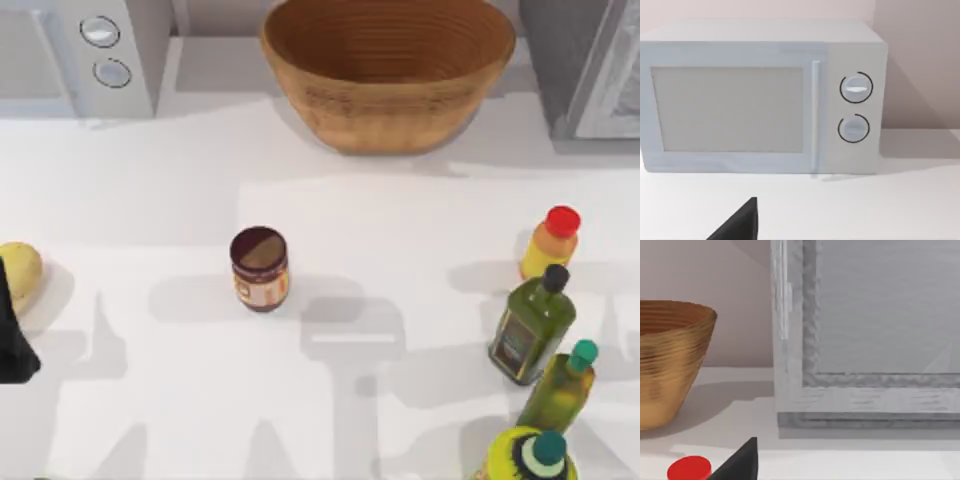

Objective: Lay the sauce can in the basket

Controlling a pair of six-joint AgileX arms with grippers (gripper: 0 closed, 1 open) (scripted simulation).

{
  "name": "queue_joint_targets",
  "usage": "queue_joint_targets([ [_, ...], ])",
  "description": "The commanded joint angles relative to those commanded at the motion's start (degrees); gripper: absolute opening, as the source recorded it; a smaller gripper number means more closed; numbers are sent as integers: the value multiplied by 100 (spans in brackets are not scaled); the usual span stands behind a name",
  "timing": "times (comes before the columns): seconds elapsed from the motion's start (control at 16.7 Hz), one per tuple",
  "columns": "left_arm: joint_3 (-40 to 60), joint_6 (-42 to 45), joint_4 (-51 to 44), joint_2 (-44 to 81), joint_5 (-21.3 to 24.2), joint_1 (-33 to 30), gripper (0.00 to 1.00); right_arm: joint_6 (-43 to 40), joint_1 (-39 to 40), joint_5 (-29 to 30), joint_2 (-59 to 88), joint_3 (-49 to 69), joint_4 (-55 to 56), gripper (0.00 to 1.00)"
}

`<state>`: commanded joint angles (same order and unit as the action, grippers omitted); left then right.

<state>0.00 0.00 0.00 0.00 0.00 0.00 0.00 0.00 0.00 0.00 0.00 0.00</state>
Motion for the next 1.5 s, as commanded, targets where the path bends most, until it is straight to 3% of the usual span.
queue_joint_targets([
  [0.24, 93, 113, 22, 175, 150, -1, 100, 0, 0, 0, 0, 0, 0, 100],
  [0.48, 621, 758, 147, 1261, 988, -18, 100, 0, 0, 0, 0, 0, 0, 100],
  [0.72, 1447, 1778, 337, 3255, 2307, -56, 100, 0, 0, 0, 0, 0, 0, 100],
  [1.26, 3608, 4430, 847, 8908, 5740, -110, 100, 0, 0, 0, 0, 0, 0, 100],
  [1.5, 4370, 5362, 1033, 10867, 6908, -84, 100, 0, 0, 0, 0, 0, 0, 100],
])
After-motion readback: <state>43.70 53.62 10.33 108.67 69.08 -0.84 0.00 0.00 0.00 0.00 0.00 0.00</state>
